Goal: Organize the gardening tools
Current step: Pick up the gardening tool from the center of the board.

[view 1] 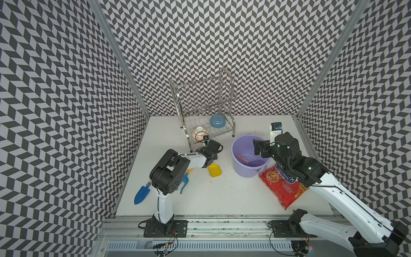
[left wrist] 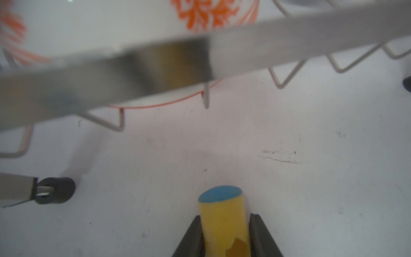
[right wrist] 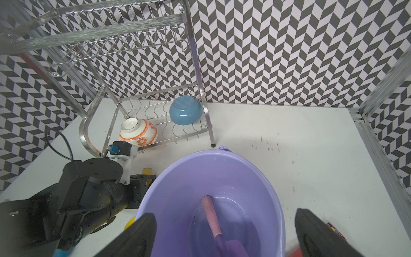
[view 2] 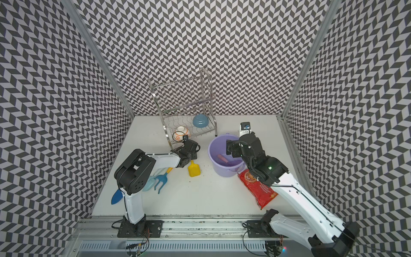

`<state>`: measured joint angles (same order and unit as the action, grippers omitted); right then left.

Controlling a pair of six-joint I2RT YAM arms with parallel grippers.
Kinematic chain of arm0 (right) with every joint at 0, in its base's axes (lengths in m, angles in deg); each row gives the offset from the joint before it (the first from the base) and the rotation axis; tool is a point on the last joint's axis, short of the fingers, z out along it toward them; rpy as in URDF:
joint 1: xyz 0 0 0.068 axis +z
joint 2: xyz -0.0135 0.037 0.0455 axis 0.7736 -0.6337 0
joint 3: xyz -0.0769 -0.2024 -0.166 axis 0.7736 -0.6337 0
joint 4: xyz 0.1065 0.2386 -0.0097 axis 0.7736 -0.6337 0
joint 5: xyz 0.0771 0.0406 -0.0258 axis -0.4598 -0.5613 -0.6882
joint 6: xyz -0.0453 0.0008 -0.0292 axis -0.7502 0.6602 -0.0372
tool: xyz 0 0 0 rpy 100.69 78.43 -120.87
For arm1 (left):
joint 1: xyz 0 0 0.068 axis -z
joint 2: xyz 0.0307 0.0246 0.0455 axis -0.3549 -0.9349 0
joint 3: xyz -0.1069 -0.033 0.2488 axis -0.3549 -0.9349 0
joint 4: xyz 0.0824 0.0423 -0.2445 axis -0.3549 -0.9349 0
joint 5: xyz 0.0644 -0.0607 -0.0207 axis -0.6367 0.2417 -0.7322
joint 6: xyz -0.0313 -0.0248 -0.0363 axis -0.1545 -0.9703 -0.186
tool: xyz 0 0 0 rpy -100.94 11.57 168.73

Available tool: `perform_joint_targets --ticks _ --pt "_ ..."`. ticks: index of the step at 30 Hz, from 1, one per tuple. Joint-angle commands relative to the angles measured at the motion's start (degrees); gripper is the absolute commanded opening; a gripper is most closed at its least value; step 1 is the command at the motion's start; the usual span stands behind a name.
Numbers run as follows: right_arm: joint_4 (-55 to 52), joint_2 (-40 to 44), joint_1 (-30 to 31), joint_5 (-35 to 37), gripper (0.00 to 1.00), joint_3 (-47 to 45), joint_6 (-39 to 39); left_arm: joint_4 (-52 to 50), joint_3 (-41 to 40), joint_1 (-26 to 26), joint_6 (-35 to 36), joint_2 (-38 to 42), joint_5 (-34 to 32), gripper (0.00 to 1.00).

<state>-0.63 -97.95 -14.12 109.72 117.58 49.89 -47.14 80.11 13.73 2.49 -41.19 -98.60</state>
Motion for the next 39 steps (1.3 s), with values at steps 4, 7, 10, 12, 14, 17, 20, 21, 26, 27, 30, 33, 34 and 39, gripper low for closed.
perform_joint_targets --ticks 4,7,10,12,14,17,20,21,26,27,30,33,34,39 --pt "3.4 1.5 -0.2 -1.8 1.00 -0.5 0.7 0.3 -0.6 0.3 -1.8 3.6 -0.2 0.00" --pt "3.8 1.4 -0.2 -2.9 1.00 -0.8 0.8 0.9 -1.7 0.3 -2.7 7.0 -0.3 0.00" --pt "3.6 1.3 -0.2 -3.7 1.00 -0.9 0.9 1.6 -3.0 0.2 -3.2 10.8 -1.2 0.00" --pt "3.6 1.5 -0.2 -3.8 1.00 -1.0 0.8 1.5 -3.5 0.2 -3.3 13.4 -2.4 0.00" --pt "3.7 1.7 -0.2 -3.9 1.00 -1.0 0.7 1.4 -4.0 0.2 -3.3 15.9 -3.5 0.00" --pt "4.5 2.2 -0.2 -4.2 1.00 -1.4 0.9 1.2 -4.6 0.0 -3.3 19.4 -4.9 0.00" --pt "5.2 2.3 -0.2 -4.7 0.99 -1.6 1.1 1.1 -4.9 -0.1 -3.3 23.2 -6.4 0.00" --pt "5.4 2.3 -0.2 -4.9 0.99 -1.8 1.0 1.5 -4.9 -0.1 -3.3 24.4 -7.0 0.00" --pt "7.3 3.1 -0.2 -6.8 0.96 -3.4 1.6 5.3 -4.4 -0.2 -3.3 30.3 -8.4 0.00" --pt "8.1 3.5 -0.2 -7.5 0.96 -3.9 1.6 6.3 -4.2 -0.2 -3.6 31.1 -8.5 0.00" --pt "10.1 4.7 -0.2 -9.5 0.96 -5.1 2.0 8.8 -3.1 -0.2 -5.3 33.0 -8.3 0.00" --pt "12.8 5.9 -0.2 -11.7 0.97 -6.2 2.0 12.8 -2.2 -0.1 -7.5 33.9 -5.8 0.00" --pt "13.8 6.2 -0.2 -12.5 0.98 -6.6 2.0 14.7 -2.2 -0.1 -8.4 34.0 -4.6 0.00" --pt "18.8 7.4 -0.2 -16.3 0.98 -8.2 2.3 23.2 -1.4 0.1 -11.7 33.0 1.0 0.00"
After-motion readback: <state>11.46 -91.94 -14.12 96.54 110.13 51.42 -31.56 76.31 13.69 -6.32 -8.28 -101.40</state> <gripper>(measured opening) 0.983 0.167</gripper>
